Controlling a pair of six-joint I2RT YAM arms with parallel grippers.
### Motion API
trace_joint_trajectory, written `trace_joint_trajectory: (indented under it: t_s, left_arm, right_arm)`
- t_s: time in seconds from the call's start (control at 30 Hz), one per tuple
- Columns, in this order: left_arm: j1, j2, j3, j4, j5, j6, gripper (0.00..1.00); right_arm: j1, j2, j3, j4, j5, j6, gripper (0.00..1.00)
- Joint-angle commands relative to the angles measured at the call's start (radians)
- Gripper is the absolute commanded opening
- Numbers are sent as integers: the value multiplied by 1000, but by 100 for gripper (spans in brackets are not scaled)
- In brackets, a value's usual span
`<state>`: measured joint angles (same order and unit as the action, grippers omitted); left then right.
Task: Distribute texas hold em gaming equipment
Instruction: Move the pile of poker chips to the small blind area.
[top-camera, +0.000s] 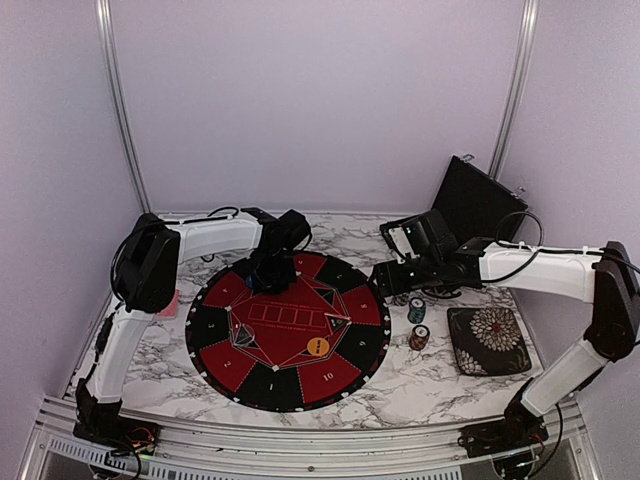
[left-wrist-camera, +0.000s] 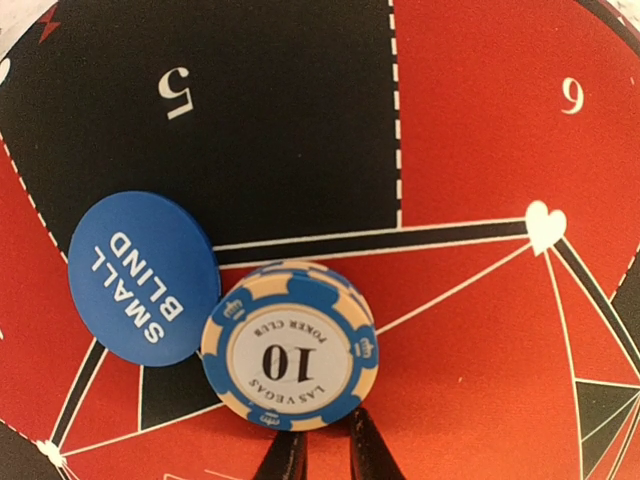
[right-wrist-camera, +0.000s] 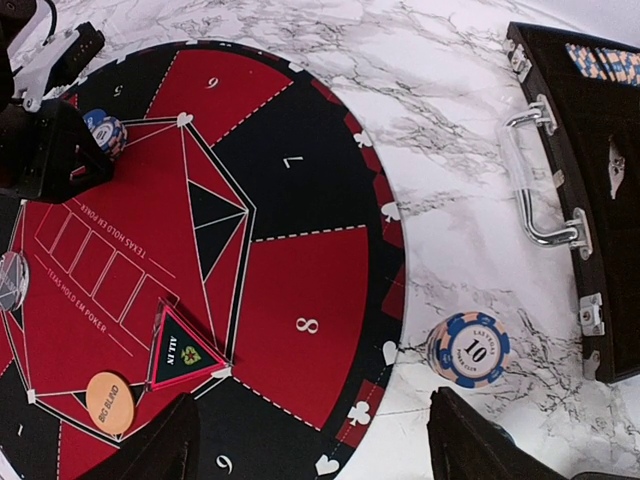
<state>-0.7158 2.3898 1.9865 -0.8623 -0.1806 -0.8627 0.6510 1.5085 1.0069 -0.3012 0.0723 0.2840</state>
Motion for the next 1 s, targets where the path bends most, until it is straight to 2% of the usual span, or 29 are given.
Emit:
trace_joint_trajectory:
  t_s: [0.0, 0.97]
  left_arm:
    - [6, 149, -9, 161, 119, 31, 15]
    - [55, 196, 127, 140, 51, 112, 15]
  right_arm:
    - [-10, -4, 24, -12, 18, 6, 76]
    - [-11, 9, 36, -26, 27, 13, 76]
